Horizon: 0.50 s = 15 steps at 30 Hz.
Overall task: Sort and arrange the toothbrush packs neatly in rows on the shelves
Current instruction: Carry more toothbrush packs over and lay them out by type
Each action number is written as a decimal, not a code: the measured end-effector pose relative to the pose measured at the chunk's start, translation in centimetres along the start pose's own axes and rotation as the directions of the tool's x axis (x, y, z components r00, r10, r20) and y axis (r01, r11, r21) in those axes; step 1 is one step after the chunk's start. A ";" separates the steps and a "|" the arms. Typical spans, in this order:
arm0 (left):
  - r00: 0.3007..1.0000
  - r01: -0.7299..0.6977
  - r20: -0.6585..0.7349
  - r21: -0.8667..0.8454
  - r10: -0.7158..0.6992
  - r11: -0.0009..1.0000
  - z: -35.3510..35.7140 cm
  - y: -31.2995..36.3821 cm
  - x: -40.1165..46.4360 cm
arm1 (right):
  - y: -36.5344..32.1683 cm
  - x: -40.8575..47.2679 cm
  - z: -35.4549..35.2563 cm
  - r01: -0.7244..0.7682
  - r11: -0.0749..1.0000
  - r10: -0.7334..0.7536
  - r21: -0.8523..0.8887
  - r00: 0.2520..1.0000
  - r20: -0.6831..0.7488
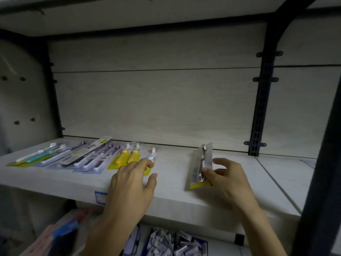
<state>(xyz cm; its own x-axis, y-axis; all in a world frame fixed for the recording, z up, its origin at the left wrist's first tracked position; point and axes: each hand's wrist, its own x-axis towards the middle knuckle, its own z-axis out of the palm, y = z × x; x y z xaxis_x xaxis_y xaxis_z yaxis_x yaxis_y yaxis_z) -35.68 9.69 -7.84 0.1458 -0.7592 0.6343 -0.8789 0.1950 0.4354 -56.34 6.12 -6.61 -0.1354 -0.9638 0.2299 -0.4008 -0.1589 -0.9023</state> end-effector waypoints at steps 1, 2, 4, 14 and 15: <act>1.000 -0.019 -0.002 -0.004 0.019 1.000 0.5 -0.2 0.6 | 0.2 0.5 0.2 -0.011 1.000 0.011 -0.017 1.000 -0.002; 0.999 -0.038 -0.006 -0.010 0.038 0.999 0.9 -0.4 1.2 | 0.2 0.8 0.3 -0.029 0.999 0.029 -0.044 1.000 0.003; 0.998 -0.057 0.010 -0.020 0.058 0.998 1.6 -0.7 2.1 | 0.3 1.4 0.5 -0.058 0.993 0.058 -0.105 0.998 0.004; 0.996 -0.072 0.041 -0.037 0.074 0.997 2.7 -2.9 4.3 | 0.2 1.6 1.1 -0.080 0.864 -0.024 -0.497 0.980 -0.199; 0.996 -0.074 0.039 -0.033 0.075 0.997 2.6 -3.3 4.2 | 0.2 1.5 1.1 -0.069 0.851 -0.050 -0.521 0.976 -0.211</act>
<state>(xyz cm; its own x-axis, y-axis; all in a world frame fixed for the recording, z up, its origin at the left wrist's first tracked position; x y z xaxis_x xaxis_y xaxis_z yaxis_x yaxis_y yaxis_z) -33.35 4.25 -8.26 0.0617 -0.7659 0.6400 -0.8716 0.2711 0.4084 -55.62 4.45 -6.82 -0.3030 -0.8876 0.3468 -0.8040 0.0427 -0.5931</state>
